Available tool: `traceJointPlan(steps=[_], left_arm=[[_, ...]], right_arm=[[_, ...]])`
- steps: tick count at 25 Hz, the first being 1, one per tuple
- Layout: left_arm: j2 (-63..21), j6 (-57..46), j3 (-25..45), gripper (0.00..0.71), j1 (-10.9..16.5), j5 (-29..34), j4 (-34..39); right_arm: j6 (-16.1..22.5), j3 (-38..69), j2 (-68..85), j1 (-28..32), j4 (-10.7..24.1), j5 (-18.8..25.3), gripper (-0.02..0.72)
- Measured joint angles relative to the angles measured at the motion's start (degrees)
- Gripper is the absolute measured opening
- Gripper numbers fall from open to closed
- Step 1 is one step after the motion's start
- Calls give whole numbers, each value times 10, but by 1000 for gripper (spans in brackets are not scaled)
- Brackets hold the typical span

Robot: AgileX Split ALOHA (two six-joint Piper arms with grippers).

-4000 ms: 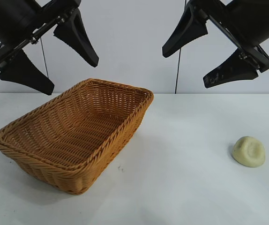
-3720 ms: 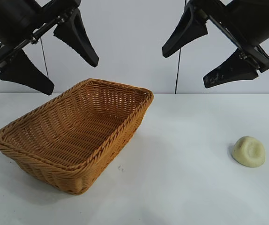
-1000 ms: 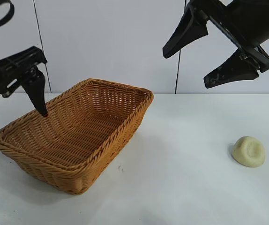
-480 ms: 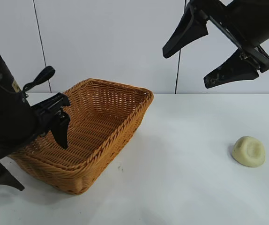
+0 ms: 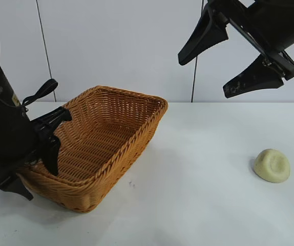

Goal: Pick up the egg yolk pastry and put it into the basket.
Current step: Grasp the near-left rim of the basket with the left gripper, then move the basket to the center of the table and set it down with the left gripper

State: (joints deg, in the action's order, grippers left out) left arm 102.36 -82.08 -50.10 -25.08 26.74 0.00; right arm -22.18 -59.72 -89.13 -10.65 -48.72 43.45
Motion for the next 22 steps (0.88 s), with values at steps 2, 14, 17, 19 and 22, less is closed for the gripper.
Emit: traceJointPlan(steps=[2,14,17,19,22], left_arm=[[0,13,-5,85,1,2,-5],[5,252,-134,82,6,77,-105],[5,313,-161,82,28,103,-108],[5,356,-173,82,48,127,-107],[5,425,-188,82,79,159,-104]], right_arm=[[0,0,0,0,0,0,691],[0,0,0,0,2,-1,691],[0,0,0,0,2,-1,691],[0,0,0,0,2,-1,691],[0,0,0,0,2,-1,691]])
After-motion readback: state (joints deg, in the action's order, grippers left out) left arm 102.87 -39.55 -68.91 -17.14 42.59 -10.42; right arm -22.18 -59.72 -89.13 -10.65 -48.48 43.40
